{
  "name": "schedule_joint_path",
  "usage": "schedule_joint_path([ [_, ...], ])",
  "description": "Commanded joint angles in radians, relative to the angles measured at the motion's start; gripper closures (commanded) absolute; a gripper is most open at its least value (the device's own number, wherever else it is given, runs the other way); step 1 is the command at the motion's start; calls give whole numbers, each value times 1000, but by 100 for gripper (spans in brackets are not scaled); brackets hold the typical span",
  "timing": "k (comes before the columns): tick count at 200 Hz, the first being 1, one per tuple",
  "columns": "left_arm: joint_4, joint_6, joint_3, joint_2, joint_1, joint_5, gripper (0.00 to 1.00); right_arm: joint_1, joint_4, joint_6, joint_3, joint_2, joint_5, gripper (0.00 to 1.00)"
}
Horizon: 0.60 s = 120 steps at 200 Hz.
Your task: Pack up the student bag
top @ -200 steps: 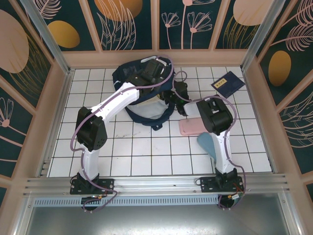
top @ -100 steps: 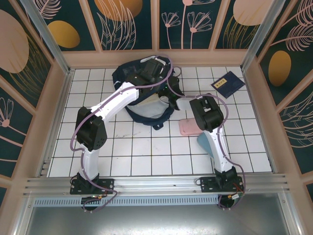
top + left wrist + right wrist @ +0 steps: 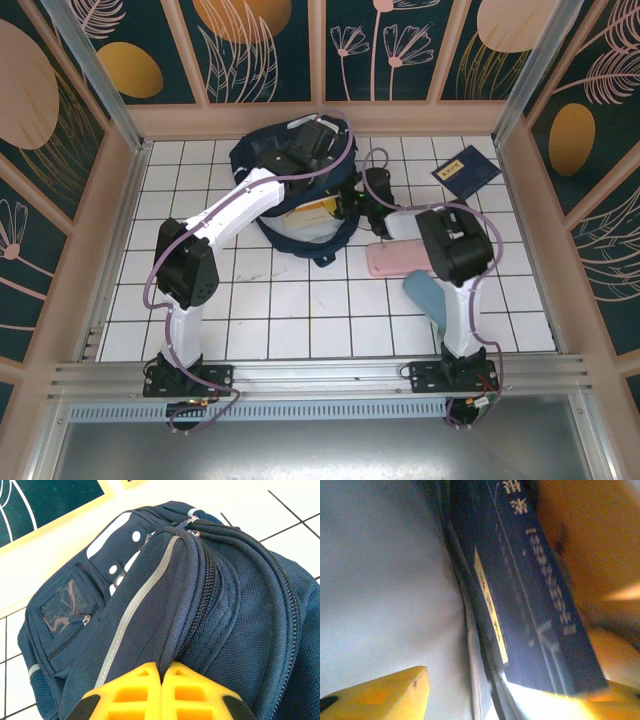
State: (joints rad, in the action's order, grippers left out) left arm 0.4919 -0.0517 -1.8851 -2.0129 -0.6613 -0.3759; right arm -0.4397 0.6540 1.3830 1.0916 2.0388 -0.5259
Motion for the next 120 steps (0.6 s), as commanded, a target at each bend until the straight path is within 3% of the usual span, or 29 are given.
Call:
schedule_joint_path([
  [1, -88, -32, -43, 63, 4, -55, 100, 7, -77, -77, -110, -140, -61, 36],
  [42, -106, -31, 7, 85, 5, -56, 100, 52, -239, -221, -232, -310, -18, 33],
  [61, -113, -31, 28, 98, 5, -60, 100, 69, -312, -275, -209, -326, -22, 39],
  [120, -153, -13, 183, 185, 7, -58, 100, 270, -745, -576, -20, -392, 386, 39],
])
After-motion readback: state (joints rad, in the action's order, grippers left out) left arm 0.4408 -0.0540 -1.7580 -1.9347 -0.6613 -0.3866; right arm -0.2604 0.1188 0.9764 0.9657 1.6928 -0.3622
